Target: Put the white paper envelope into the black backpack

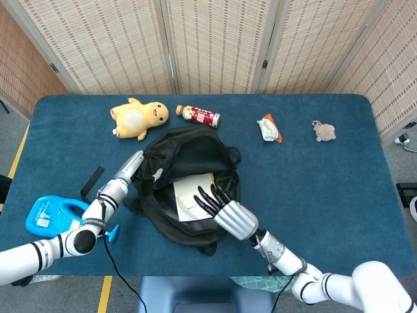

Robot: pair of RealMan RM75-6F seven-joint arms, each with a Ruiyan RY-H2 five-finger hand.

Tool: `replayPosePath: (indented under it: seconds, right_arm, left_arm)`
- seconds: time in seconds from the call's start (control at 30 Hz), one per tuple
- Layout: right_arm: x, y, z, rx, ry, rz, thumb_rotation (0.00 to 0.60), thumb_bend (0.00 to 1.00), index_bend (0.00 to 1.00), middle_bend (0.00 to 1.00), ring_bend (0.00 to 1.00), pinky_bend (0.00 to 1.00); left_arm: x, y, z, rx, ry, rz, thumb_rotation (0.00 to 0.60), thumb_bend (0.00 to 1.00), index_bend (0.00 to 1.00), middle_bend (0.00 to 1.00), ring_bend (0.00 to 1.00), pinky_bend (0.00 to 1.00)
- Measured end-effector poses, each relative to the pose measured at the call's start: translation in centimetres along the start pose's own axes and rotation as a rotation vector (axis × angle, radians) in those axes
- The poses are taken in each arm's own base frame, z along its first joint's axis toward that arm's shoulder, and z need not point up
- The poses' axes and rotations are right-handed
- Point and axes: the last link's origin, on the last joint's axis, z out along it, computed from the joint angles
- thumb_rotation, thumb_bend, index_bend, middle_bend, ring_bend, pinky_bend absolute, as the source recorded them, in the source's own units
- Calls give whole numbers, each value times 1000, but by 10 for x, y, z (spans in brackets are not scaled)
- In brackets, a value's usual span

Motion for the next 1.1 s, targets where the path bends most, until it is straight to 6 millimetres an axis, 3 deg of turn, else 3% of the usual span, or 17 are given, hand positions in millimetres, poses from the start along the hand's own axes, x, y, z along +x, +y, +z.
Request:
replayPosePath:
  seconds: [0.17,0.43,0.73,1.1]
  right_arm:
    - [9,24,-34,-36,-16,11,600,125,36,129,216,127]
    - [18,45,-69,-70,-26,42,600,125,36,138,221,127]
    - [20,61,-85,-81,-89,108,600,115,70,138,232,174]
    - [23,89,-104,-143,-175,318,600,114,71,138,238,174]
  left_arm:
    - [-3,0,-4,-2,-35,24,600,663,397,247,201,0]
    - [-6,1,-9,4,-123,100,600,502,279,181,146,0]
    - [2,2,-10,-23,-92,186,600,463,251,176,150,0]
    - [18,-16,-18,-152,34,534,600,462,265,177,162,0]
